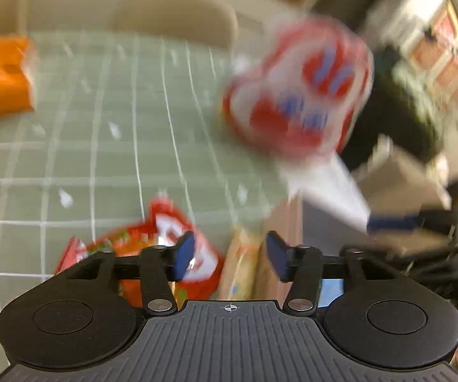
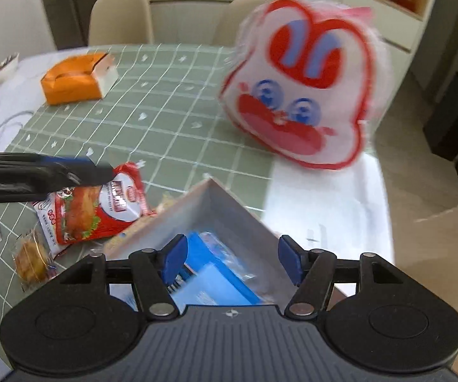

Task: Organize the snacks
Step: 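Grasp the yellow wafer stick beside the box with the left tool, then grasp the round bread packet with the right tool while the left tool holds the wafer stick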

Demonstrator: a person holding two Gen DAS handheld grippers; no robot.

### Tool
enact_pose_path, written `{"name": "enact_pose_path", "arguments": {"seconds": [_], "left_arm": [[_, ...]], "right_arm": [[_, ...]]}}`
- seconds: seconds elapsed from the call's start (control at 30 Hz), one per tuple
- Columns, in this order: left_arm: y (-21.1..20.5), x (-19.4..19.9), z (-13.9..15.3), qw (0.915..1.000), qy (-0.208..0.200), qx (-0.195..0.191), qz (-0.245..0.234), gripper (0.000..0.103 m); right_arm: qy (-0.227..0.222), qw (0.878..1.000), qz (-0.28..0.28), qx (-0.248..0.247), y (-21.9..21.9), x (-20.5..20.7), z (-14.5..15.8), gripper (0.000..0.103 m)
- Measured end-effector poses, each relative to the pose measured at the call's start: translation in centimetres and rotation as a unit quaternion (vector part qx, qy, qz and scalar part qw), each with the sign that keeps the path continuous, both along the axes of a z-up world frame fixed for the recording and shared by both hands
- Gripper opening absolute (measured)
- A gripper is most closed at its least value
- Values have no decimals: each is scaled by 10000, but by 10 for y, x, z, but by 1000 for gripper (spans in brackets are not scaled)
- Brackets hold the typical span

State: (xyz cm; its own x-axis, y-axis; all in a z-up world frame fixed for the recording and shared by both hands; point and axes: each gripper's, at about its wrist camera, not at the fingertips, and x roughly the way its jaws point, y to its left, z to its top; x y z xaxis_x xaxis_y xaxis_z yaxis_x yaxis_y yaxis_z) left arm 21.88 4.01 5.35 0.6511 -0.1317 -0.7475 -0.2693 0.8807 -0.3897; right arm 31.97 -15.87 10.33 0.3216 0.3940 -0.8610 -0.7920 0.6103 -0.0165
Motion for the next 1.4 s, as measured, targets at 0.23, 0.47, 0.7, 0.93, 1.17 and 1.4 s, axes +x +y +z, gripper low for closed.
{"name": "enact_pose_path", "arguments": {"seconds": [0.23,0.47,0.7,0.93,1.17,1.4], "left_arm": [[-14,13,-25,9950,368,104,-919,42],[-16,5,-29,9926,381,147,-1142,32],[0,-81,-20,9941,478,214,-946,31],[8,-181,-14,9982,554,196,-154,31],[23,-254,-15,9968,455,-249,614,31],[35,-286,-15,9946,430,-370,873,31]], "right_arm": [[130,9996,175,150,21,-11,6,64],[130,9994,-179,269,18,-23,10,64],[335,9983,-230,415,59,-44,8,64],[11,9997,-192,159,153,-53,-32,67],[336,9961,-794,-159,189,-43,-74,68],[1403,9897,121,235,163,-117,-68,68]]}}
